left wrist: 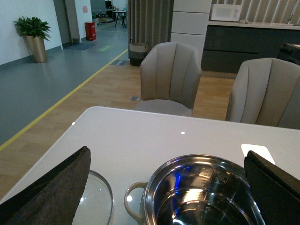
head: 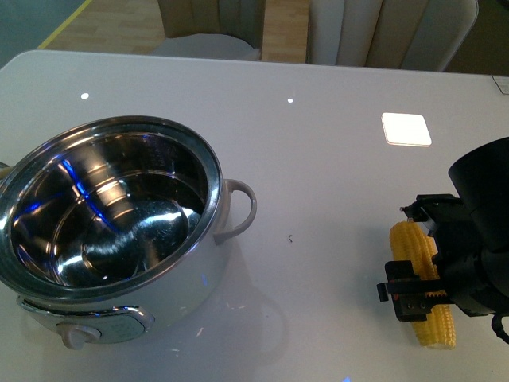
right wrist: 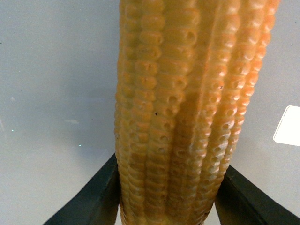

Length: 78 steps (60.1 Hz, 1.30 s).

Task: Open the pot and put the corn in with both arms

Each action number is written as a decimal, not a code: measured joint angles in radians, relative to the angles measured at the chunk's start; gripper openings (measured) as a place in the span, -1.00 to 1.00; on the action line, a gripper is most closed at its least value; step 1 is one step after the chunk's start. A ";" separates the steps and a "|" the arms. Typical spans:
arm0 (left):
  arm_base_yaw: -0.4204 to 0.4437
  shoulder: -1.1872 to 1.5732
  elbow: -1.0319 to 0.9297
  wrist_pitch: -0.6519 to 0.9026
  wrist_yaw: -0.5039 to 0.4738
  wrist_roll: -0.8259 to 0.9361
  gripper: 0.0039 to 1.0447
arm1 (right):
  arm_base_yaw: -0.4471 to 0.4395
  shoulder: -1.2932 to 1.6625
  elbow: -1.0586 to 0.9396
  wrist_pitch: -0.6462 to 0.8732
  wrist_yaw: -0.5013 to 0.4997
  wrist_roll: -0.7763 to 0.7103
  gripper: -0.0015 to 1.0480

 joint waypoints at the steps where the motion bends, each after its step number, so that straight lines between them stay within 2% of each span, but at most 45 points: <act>1: 0.000 0.000 0.000 0.000 0.000 0.000 0.87 | 0.000 0.000 0.000 -0.001 0.000 0.003 -0.09; 6: 0.000 0.000 0.000 0.000 0.000 0.000 0.87 | -0.002 -0.006 -0.004 -0.005 -0.005 0.015 -0.30; 19: 0.000 0.000 0.000 0.000 0.000 0.000 0.87 | -0.016 -0.090 -0.042 -0.010 -0.053 0.056 -0.54; 40: 0.000 0.000 0.000 0.000 0.000 0.000 0.87 | -0.002 -0.431 -0.080 -0.042 -0.216 0.202 -0.64; 49: 0.000 0.000 0.000 0.000 0.000 0.000 0.87 | 0.050 -0.528 -0.044 -0.079 -0.282 0.294 -0.67; 55: 0.000 0.000 0.000 0.000 0.000 0.000 0.87 | 0.125 -0.541 0.046 -0.081 -0.319 0.395 -0.70; 63: 0.000 0.000 0.000 0.000 0.000 0.000 0.87 | 0.229 -0.494 0.156 -0.086 -0.330 0.468 -0.71; 78: 0.000 0.000 0.000 0.000 0.000 0.000 0.87 | 0.327 -0.360 0.276 -0.087 -0.352 0.544 -0.71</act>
